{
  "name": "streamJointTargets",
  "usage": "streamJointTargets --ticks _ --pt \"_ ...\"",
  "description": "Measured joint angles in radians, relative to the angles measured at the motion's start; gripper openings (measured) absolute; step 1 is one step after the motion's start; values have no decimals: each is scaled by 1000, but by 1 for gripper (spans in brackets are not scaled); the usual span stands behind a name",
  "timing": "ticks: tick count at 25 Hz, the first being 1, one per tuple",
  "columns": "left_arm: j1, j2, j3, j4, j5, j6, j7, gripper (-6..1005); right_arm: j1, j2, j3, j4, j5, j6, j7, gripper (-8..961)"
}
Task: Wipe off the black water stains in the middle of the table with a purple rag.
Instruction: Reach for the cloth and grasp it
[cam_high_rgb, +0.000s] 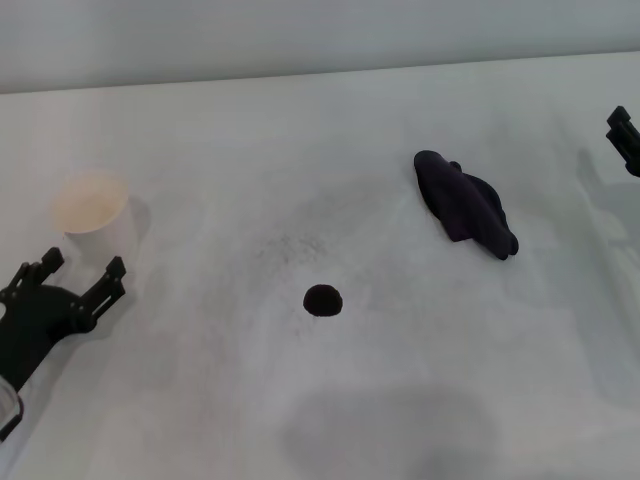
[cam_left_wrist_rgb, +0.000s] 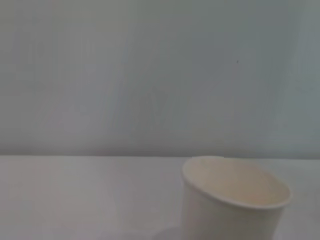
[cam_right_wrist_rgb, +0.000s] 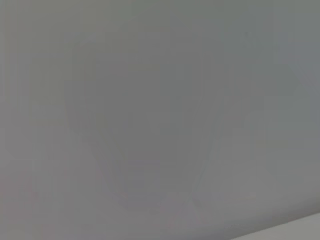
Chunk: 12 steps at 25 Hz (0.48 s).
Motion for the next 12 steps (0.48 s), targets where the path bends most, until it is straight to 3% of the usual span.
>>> streamJointTargets --ticks 12 --pt "76 3 0 -65 7 -147 0 869 37 -3 4 -11 1 -53 0 824"
